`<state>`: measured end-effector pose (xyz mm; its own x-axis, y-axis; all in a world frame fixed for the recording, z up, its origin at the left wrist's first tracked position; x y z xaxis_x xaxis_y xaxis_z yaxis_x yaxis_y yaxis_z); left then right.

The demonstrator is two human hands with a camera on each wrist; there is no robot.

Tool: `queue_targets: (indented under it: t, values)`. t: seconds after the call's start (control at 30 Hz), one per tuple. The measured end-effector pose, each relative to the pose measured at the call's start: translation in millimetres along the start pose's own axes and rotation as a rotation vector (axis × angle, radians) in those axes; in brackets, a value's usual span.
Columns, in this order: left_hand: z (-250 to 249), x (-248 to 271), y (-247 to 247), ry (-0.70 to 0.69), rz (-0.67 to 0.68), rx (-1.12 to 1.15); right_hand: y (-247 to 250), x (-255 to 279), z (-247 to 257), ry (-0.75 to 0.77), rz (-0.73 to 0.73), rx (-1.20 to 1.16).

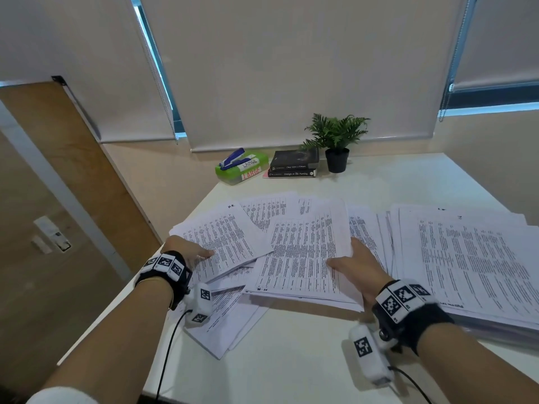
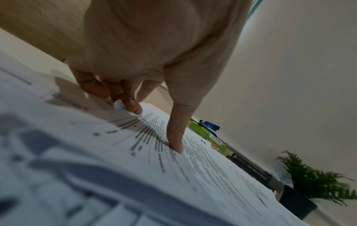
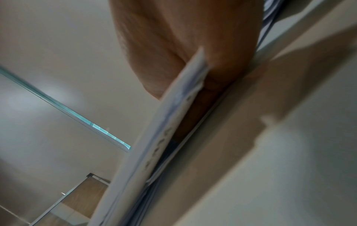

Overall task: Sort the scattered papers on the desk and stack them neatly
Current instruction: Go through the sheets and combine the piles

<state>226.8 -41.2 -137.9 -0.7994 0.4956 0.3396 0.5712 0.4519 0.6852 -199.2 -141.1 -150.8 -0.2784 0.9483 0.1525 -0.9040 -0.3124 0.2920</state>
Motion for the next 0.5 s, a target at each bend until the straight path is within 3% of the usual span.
queue_targets:
  t: [0.27,0.5]
  values:
    - [6.4,-37.9,-2.5,0.02,0.099,0.093,-0.2,-0.8,-2.1,-0.011,-0.004,0.0]
    - [-2.0,-47.6,5.2,0.002,0.069,0.143,-1.8,-1.9,-5.3,-0.02,-0.003,0.007]
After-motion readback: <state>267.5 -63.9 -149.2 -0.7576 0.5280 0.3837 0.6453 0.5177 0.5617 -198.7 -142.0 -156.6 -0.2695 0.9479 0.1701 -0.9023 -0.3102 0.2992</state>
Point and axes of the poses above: each hand's wrist, its own x-axis away from the middle knuckle, its own y-axis out of the back of the hand, z = x × y, the point moved 9 cm from there along -x, towards the middle knuckle, and after that the axes turned 2 degrees about y, right-handed, at the moved point
